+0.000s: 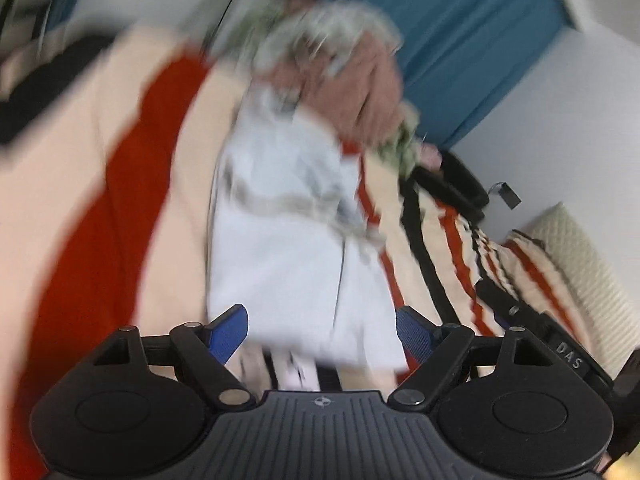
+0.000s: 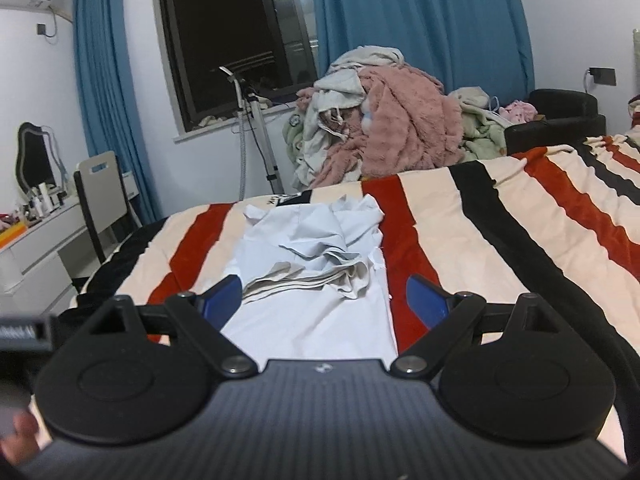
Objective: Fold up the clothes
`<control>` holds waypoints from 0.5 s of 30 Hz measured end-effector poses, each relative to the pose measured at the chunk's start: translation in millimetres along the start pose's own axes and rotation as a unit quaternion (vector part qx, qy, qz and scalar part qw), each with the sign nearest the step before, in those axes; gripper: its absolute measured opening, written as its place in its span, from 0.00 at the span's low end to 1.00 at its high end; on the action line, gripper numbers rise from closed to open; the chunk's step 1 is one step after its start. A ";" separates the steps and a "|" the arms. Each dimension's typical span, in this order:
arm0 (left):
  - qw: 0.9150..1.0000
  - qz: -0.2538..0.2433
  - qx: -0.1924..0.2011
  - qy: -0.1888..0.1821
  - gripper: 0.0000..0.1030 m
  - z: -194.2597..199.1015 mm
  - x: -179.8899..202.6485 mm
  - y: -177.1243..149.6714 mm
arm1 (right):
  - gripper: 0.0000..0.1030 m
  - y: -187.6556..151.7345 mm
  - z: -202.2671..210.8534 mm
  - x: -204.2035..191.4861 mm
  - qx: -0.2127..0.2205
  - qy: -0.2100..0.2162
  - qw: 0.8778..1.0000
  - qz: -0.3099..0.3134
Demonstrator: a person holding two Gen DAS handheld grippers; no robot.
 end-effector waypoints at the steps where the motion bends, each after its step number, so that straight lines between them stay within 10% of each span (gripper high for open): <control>1: 0.999 0.026 -0.019 -0.011 0.80 -4.4 -5.0 -2.8 | 0.88 -0.5 -1.9 0.8 -0.004 -0.001 1.000 -0.003; 7: 0.985 0.171 -0.032 -0.016 0.67 -42.0 -50.2 -0.3 | 0.88 -6.7 -6.7 2.0 -0.022 0.000 1.000 -0.011; 11: 0.979 0.202 0.001 -0.006 0.11 -45.8 -62.4 7.6 | 0.88 -9.9 -9.4 0.0 -0.030 -0.004 0.999 -0.011; 15: 0.974 0.224 0.023 -0.027 0.07 -39.2 -65.1 10.8 | 0.88 -15.8 -13.3 -3.3 -0.044 -0.003 0.999 -0.008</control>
Point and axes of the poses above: each gripper's, at about its wrist camera, not at the fingertips, and z roughly against the way its jaws point, x to its right, y to its top, the point moved 9 cm from there along -z, roughly the way its jaws point, and after that the axes turned 2 degrees about z, right-handed, at the moved point
